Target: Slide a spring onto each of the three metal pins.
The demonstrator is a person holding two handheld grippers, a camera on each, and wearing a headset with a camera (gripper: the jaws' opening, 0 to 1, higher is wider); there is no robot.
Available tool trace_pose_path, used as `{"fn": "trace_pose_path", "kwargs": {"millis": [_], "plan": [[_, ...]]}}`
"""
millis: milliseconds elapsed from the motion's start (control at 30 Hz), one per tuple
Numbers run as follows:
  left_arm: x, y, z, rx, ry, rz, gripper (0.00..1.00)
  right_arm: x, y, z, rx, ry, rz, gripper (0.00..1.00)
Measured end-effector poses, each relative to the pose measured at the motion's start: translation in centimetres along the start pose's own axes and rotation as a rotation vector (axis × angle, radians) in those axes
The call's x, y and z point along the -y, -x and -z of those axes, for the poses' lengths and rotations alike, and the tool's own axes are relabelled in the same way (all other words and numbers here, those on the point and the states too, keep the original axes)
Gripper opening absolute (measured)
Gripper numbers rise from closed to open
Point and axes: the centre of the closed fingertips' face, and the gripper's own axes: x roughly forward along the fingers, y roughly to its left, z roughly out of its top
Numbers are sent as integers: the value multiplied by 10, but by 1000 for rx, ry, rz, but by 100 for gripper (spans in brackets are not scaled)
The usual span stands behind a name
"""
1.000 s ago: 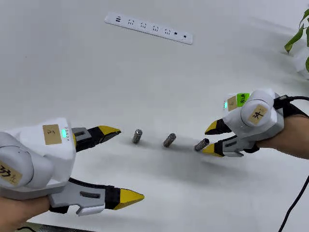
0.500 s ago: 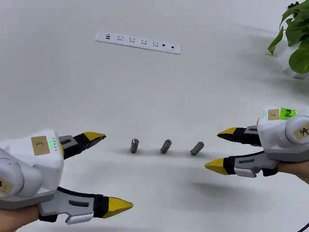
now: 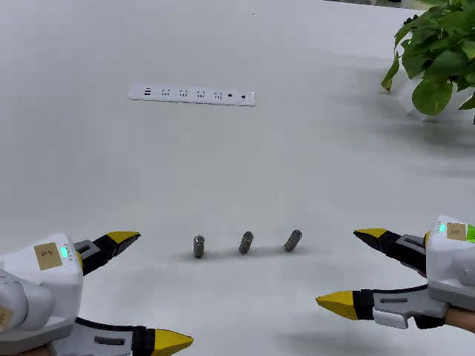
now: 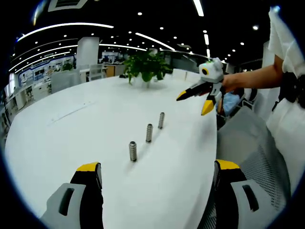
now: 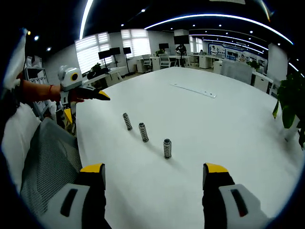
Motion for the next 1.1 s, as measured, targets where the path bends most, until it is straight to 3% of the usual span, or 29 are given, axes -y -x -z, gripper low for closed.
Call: {"fn": "trace_pose_path", "kwargs": {"millis": [233, 1100], "plan": [[0, 2, 0, -6, 11, -6, 100, -11, 7, 3, 16, -4, 4, 87], [1, 2, 3, -14, 15, -17, 100, -18, 11, 10, 19, -20, 20, 87]]}}
